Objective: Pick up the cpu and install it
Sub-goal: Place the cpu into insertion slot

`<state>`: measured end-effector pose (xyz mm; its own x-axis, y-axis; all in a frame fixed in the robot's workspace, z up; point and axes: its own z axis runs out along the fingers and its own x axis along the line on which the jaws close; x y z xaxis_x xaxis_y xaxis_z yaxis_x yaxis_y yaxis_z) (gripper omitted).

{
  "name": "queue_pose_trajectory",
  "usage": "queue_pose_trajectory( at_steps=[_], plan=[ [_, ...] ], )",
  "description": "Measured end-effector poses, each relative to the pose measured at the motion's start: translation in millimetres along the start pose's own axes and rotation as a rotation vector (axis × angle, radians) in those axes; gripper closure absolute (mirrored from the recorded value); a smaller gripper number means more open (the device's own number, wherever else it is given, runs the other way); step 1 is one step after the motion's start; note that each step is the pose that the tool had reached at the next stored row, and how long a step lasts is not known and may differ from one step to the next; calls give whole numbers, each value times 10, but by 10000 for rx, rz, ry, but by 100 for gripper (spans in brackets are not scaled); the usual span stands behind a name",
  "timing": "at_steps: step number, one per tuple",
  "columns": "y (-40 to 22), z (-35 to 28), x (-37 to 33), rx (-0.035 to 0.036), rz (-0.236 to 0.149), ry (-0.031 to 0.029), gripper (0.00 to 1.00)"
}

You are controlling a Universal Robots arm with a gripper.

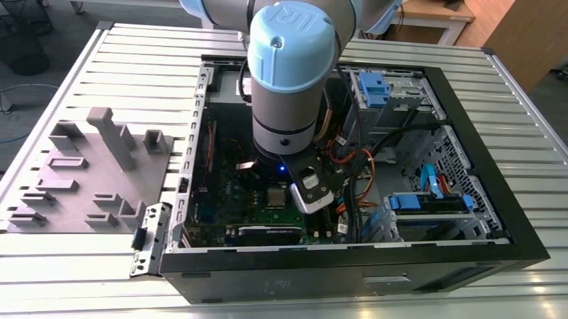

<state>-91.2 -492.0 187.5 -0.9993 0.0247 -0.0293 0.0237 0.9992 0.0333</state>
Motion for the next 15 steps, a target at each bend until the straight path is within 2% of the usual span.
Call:
queue_pose_trajectory(
  at_steps=[10, 13, 15],
  plan=[
    [0, -1, 0, -1, 0, 0, 54],
    [3, -23, -1, -40, 2, -8, 54],
    [1, -42, -1, -41, 1, 1, 54]
  ],
)
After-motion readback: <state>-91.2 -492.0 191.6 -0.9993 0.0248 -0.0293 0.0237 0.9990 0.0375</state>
